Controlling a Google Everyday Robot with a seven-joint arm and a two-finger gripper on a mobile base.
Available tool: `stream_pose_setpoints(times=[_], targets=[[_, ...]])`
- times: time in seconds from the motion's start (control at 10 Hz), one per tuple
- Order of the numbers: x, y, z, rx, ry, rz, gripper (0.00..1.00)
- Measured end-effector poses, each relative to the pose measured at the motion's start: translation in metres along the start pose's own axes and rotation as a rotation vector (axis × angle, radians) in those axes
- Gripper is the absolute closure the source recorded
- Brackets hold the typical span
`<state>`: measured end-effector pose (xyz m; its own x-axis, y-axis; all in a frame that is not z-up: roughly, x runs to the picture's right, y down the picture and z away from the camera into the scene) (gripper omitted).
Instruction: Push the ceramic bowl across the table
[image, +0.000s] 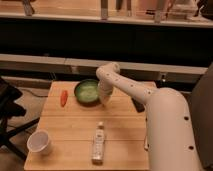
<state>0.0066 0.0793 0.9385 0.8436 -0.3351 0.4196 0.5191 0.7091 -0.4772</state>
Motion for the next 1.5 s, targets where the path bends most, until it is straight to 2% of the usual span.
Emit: stream_pose_setpoints(times=[0.4,0.8,1.1,1.5], targets=[[0.011,0.023,0.001,-0.004,-0.018,0.007,1.00],[0.008,0.012,0.002,-0.004,-0.022,-0.024,1.00],[-0.010,0.000,0.004,-0.007,-0.026,-0.058,1.00],[-0.004,0.002,0.004,-0.003,-0.035,-0.073,1.00]])
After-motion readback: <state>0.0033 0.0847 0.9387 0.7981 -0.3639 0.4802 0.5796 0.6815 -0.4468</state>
